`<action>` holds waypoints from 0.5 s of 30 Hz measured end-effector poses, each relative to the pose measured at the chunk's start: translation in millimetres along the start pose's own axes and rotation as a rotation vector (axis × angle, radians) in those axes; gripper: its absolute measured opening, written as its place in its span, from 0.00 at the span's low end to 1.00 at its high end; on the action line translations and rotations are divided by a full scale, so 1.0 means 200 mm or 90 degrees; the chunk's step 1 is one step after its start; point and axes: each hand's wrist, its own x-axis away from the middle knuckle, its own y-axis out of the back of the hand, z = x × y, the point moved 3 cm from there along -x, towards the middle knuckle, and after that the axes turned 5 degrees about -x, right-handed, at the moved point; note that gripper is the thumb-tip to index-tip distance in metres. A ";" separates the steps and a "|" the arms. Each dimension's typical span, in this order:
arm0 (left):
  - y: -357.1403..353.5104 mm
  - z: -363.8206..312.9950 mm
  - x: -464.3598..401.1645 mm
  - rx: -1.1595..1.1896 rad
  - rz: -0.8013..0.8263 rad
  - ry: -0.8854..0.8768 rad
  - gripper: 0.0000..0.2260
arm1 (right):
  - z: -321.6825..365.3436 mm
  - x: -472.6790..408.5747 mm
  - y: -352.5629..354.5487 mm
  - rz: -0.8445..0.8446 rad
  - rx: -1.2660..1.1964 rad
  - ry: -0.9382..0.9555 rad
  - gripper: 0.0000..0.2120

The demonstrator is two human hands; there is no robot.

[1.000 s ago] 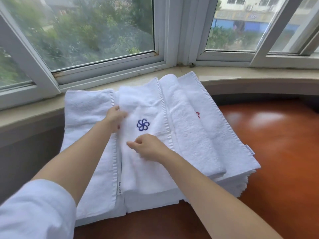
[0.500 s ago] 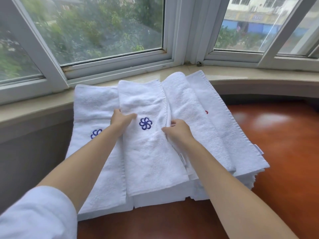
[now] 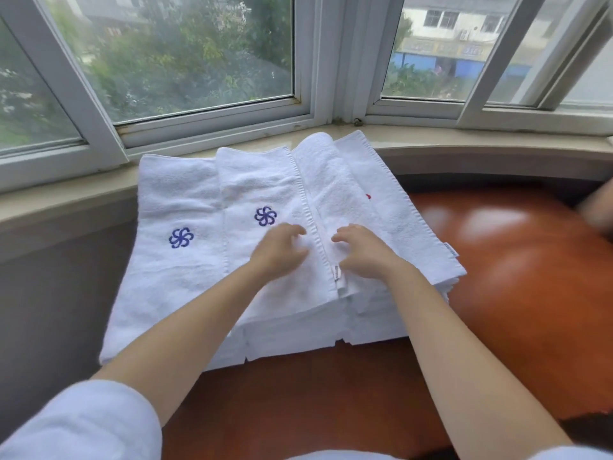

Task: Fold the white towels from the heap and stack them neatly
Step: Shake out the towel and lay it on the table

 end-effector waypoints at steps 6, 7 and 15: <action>-0.13 -0.03 0.28 -0.290 0.214 -0.172 0.38 | -0.04 0.15 -0.01 0.099 0.057 0.011 0.39; -0.11 -0.03 0.29 -0.234 0.176 -0.188 0.29 | -0.04 0.16 -0.02 0.091 0.086 0.021 0.40; 0.07 0.04 0.33 0.157 -0.062 -0.066 0.09 | 0.00 0.19 -0.02 -0.129 -0.043 0.005 0.12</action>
